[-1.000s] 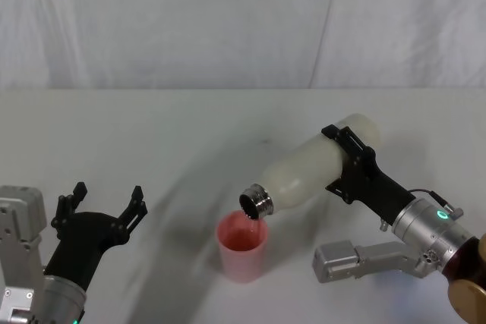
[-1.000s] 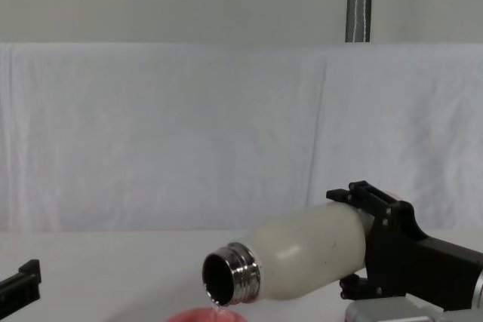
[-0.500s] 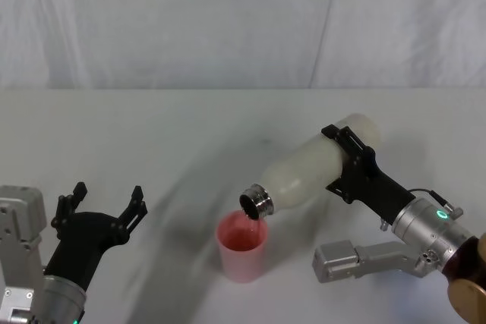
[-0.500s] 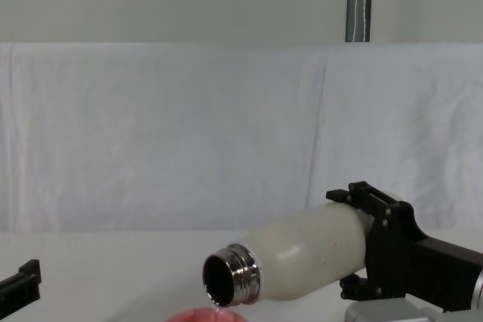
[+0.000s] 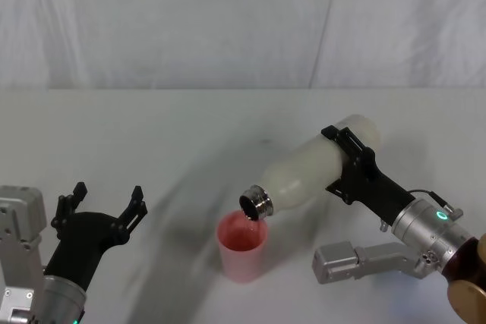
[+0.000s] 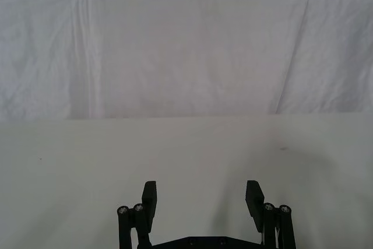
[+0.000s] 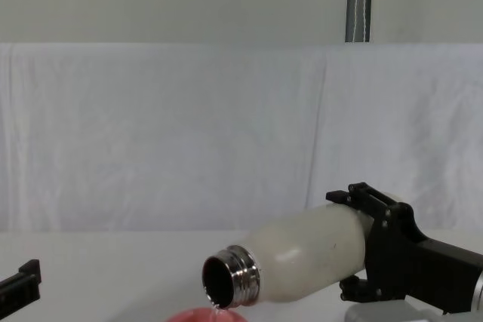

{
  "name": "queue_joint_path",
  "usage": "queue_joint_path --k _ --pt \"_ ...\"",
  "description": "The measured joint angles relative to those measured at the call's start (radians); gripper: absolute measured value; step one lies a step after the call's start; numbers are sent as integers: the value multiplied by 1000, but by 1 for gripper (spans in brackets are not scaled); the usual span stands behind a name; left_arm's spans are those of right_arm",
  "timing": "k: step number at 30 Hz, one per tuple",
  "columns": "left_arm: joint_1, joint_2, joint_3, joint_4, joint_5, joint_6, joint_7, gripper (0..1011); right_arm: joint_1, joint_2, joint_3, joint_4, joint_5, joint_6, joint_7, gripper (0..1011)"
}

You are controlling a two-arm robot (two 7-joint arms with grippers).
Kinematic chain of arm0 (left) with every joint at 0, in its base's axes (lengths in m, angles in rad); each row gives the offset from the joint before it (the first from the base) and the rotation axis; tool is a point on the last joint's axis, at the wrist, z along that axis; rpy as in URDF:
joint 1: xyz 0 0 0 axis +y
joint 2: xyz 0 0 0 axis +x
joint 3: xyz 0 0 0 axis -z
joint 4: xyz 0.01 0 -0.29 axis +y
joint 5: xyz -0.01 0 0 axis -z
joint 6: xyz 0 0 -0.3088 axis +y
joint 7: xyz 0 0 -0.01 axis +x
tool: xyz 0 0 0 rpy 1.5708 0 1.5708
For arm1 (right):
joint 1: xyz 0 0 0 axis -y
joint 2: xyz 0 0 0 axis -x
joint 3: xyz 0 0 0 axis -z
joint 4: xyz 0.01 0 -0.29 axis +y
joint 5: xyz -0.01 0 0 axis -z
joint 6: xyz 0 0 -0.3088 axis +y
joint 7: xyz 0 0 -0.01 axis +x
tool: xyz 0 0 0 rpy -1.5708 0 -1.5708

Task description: Grasp the thermos with one hand and pour water into the cup lid.

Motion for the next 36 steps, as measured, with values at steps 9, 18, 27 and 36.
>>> queue_joint_path --k 9,18,27,36 --pt "0 0 0 0 0 0 0 1001 -2 0 -2 1 -2 2 -2 958" --pt "0 0 0 0 0 0 0 1001 -3 1 -2 1 -3 2 -2 958" --pt "0 0 0 0 0 0 0 1001 -4 1 -2 0 -2 2 -1 958" --pt "0 0 0 0 0 0 0 1001 -6 -1 4 -1 17 -2 11 958"
